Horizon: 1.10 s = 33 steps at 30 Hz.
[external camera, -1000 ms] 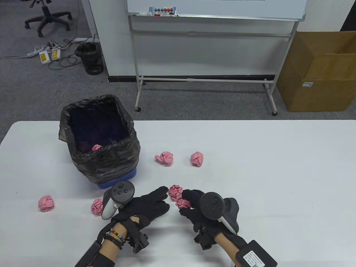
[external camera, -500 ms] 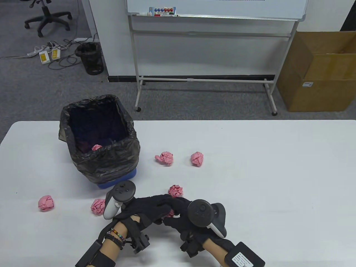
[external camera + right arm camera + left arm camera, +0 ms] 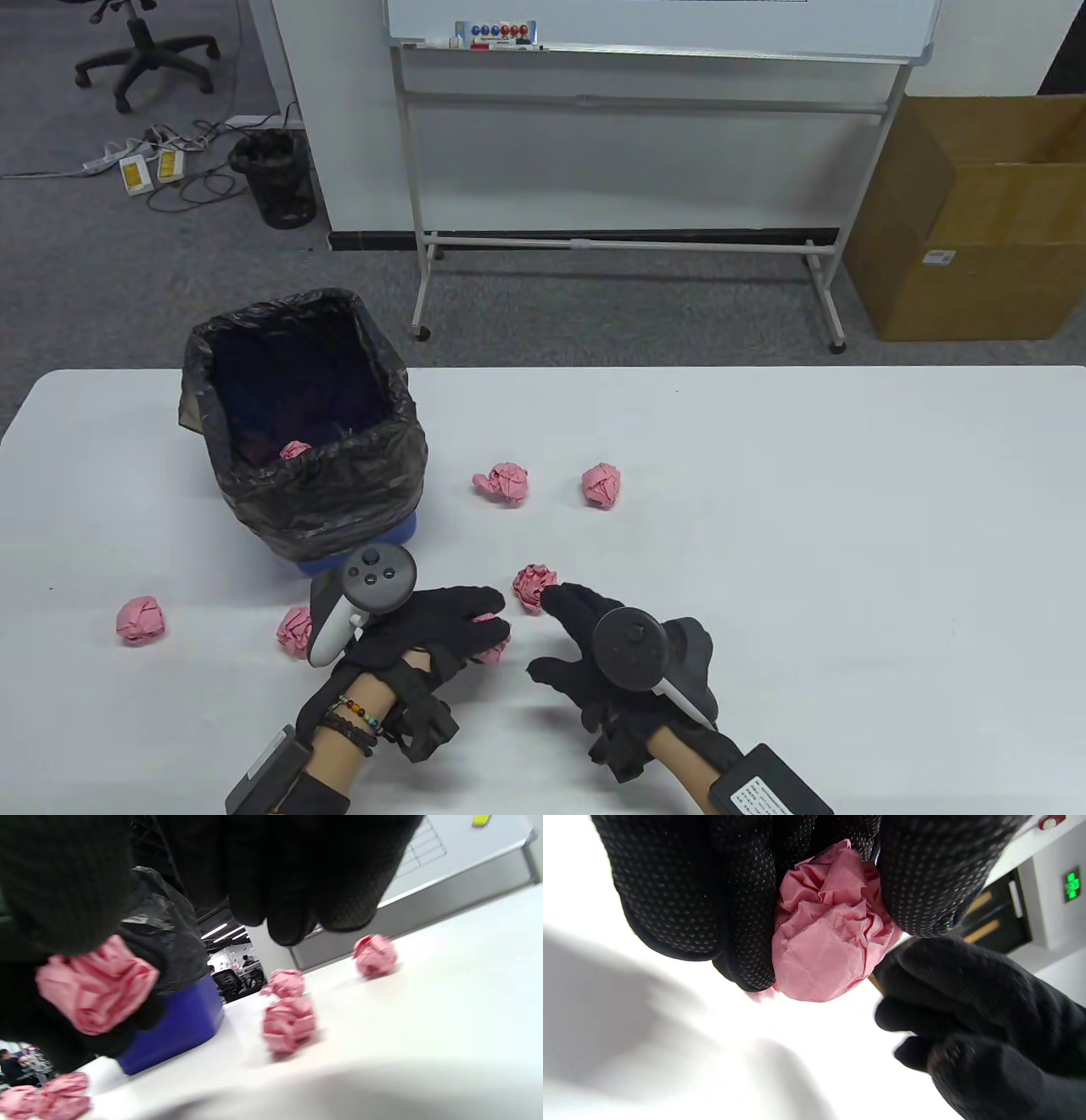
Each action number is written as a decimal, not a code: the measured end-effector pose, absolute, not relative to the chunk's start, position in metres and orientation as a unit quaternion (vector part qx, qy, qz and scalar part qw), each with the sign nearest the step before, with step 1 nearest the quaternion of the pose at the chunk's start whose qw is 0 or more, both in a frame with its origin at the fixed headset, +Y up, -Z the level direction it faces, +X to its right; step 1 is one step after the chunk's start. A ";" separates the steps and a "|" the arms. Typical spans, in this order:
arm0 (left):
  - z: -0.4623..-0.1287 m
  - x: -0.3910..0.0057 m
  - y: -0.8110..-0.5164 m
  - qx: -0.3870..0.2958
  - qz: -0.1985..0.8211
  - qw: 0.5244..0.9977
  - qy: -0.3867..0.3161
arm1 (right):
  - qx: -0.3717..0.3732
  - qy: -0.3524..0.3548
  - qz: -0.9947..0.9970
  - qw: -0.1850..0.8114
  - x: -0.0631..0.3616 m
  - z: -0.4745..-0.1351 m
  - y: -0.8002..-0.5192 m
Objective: Toss crumpled papers into recycling bin
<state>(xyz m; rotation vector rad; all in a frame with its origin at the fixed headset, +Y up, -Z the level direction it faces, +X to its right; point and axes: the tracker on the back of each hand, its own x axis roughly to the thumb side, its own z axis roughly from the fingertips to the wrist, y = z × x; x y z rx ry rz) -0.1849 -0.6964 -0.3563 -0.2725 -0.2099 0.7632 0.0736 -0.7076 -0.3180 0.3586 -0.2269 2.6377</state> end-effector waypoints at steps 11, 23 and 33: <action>-0.370 -0.185 -0.640 -0.071 0.311 0.941 -0.112 | 0.085 -0.066 0.986 0.131 0.101 -0.325 -0.716; -0.383 -0.206 -0.544 0.176 0.362 0.906 -0.132 | 0.075 -0.069 0.986 0.132 0.116 -0.320 -0.707; -0.397 -0.284 -0.531 0.315 0.313 0.894 0.066 | 0.068 -0.065 0.986 0.138 0.126 -0.316 -0.705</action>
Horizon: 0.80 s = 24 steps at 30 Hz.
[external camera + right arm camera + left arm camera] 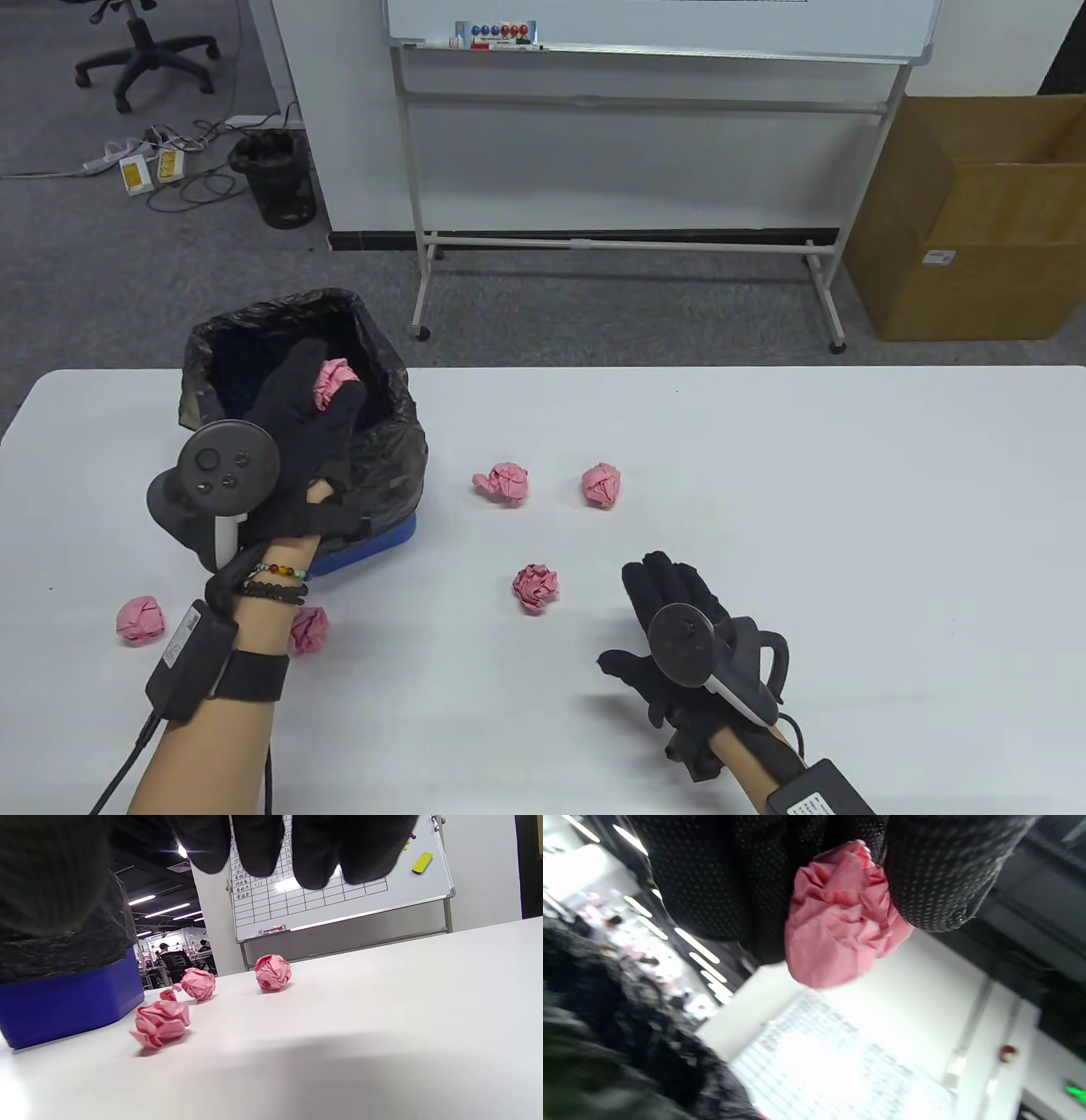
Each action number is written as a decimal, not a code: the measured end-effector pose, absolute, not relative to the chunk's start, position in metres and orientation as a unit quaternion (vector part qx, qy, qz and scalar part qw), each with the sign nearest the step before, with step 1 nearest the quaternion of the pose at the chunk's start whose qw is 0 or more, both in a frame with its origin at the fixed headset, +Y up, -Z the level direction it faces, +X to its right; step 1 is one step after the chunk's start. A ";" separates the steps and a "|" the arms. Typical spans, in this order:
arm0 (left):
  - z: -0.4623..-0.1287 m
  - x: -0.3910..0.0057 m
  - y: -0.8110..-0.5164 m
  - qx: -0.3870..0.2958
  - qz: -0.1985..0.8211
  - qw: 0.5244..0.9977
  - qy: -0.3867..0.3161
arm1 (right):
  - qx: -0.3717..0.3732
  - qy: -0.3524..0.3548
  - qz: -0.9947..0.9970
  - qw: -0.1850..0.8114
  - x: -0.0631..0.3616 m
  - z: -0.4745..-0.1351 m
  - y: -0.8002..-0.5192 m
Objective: Toss crumpled papers into recycling bin
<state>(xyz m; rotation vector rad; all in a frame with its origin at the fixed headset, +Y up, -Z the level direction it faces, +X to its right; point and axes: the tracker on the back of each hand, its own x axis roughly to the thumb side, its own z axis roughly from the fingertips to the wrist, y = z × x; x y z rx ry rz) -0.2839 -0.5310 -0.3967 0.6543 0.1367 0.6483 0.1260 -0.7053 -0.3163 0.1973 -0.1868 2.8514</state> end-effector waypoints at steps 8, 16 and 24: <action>-0.401 -0.290 -0.548 0.226 0.319 0.919 0.042 | 0.059 -0.069 0.986 0.139 0.130 -0.316 -0.702; -0.382 -0.257 -0.555 0.211 0.321 0.923 -0.027 | 0.054 -0.070 0.987 0.133 0.129 -0.317 -0.702; -0.357 -0.214 -0.594 0.125 0.304 0.938 -0.111 | 0.041 -0.069 0.988 0.129 0.128 -0.320 -0.705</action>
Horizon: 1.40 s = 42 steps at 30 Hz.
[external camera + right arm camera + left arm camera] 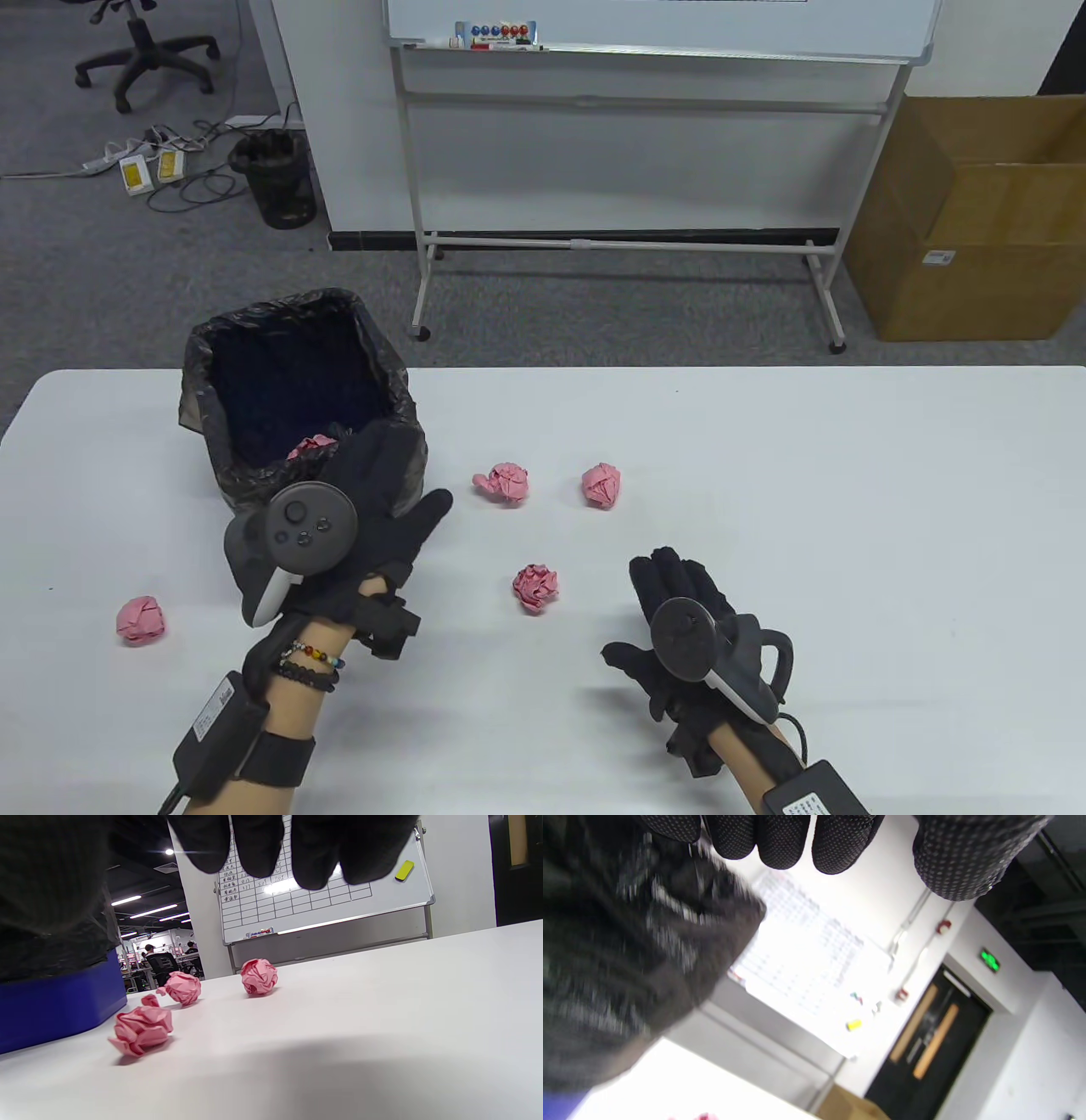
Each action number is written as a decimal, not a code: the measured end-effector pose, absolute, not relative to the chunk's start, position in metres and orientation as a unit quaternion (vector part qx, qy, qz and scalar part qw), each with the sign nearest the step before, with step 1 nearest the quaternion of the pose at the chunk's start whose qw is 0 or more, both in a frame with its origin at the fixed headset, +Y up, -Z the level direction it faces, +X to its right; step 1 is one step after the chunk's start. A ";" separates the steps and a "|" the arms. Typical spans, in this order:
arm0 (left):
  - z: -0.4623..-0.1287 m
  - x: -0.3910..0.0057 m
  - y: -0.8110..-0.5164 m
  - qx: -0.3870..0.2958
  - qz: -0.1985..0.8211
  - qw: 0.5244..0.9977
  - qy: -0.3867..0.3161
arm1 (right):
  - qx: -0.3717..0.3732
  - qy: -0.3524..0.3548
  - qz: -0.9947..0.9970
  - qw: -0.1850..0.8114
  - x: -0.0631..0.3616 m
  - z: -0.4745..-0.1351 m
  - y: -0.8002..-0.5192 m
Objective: Toss crumpled papers into recycling bin
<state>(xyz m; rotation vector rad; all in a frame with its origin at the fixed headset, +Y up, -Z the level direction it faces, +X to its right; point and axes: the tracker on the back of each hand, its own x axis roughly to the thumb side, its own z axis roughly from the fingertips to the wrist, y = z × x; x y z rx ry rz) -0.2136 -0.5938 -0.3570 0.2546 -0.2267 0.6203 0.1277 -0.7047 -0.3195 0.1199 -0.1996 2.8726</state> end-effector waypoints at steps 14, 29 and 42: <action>-0.343 -0.171 -0.685 0.014 0.245 0.957 -0.158 | 0.006 -0.066 0.990 0.125 0.127 -0.345 -0.707; -0.346 -0.167 -0.718 -0.031 0.211 0.963 -0.163 | -0.041 -0.039 0.991 0.123 0.095 -0.440 -0.715; -0.348 -0.170 -0.725 -0.044 0.204 0.967 -0.149 | -0.132 0.031 0.981 0.138 0.079 -0.511 -0.752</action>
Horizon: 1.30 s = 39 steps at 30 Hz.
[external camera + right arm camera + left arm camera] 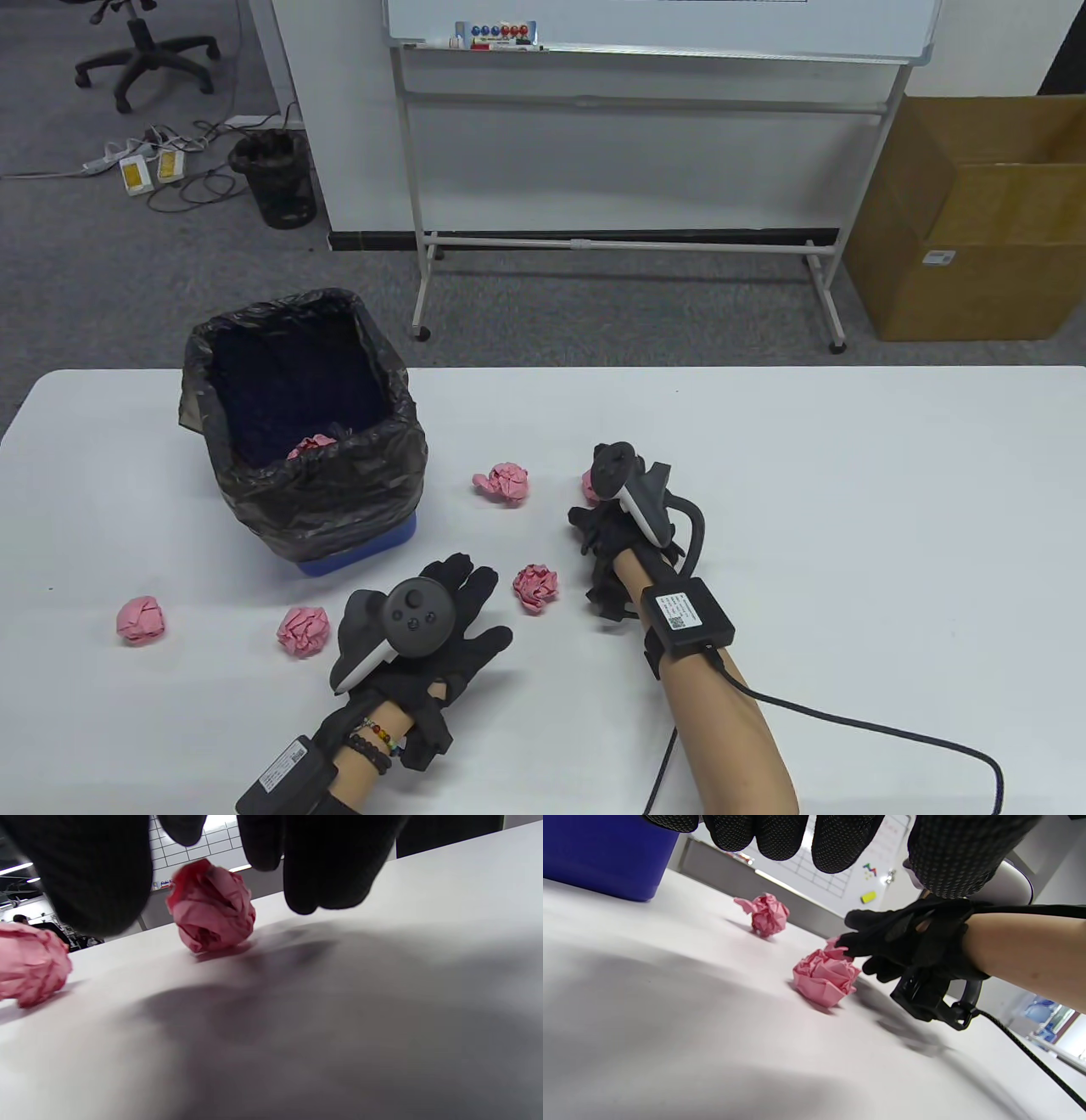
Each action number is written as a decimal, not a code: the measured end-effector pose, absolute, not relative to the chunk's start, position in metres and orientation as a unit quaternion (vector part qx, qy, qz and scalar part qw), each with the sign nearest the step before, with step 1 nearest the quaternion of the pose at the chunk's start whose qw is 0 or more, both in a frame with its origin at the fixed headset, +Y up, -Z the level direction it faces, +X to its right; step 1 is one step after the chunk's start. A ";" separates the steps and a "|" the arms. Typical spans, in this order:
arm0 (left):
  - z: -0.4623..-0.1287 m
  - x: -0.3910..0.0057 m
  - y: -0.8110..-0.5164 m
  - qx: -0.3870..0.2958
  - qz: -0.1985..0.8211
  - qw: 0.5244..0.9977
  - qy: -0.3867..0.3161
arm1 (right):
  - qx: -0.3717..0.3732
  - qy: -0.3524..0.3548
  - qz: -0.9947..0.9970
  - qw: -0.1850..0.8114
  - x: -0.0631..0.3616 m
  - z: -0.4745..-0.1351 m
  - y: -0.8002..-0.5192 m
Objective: Toss crumpled papers into recycling bin
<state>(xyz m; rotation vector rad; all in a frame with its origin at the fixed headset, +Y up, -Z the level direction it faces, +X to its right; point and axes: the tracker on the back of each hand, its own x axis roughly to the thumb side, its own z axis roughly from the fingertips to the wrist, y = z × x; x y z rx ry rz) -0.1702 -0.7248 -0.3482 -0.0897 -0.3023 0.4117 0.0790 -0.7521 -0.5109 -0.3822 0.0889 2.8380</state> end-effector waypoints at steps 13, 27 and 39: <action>-0.350 -0.171 -0.725 -0.045 0.199 0.967 -0.151 | -0.145 -0.063 0.987 0.020 0.071 -0.524 -0.754; -0.352 -0.172 -0.726 -0.037 0.197 0.968 -0.153 | -0.121 -0.099 0.988 0.011 0.081 -0.489 -0.718; -0.352 -0.177 -0.725 -0.045 0.220 0.962 -0.156 | -0.100 -0.088 0.989 0.060 0.104 -0.425 -0.684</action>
